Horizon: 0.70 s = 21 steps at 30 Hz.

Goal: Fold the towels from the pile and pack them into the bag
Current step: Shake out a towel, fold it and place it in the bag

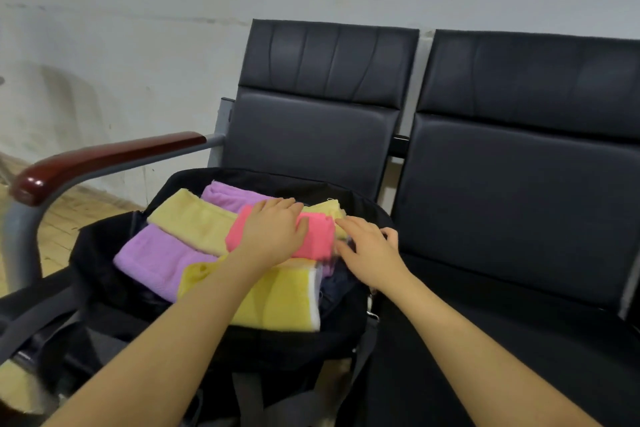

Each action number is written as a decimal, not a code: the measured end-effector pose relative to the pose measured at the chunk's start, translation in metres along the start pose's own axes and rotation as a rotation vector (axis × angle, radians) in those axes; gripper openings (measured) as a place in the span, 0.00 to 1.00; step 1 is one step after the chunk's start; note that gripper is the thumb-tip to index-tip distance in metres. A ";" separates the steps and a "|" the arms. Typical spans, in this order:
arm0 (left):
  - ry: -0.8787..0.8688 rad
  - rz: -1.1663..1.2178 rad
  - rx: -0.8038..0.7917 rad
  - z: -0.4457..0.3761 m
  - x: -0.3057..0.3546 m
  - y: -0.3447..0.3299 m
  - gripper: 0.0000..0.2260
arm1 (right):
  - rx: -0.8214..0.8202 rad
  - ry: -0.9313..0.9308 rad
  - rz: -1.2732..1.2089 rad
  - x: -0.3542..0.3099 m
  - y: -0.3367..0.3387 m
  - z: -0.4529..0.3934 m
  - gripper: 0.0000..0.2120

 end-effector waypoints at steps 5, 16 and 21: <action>-0.175 0.106 0.066 0.020 0.094 0.025 0.22 | 0.097 -0.086 0.030 0.051 0.054 0.074 0.19; -0.519 0.316 -0.033 0.047 0.403 0.039 0.16 | 0.216 -0.441 0.211 0.238 0.197 0.281 0.15; -0.663 0.373 -0.014 0.066 0.536 0.048 0.14 | 0.245 -0.613 0.352 0.320 0.251 0.375 0.14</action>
Point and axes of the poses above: each hand's wrist, its own z-axis away from the middle knuckle, its own y-axis out of the back of the hand, x = y × z, the point moved 3 cm from there along -z, towards the middle knuckle, and after that the axes turned 9 degrees about -z, right-handed, at the moved point
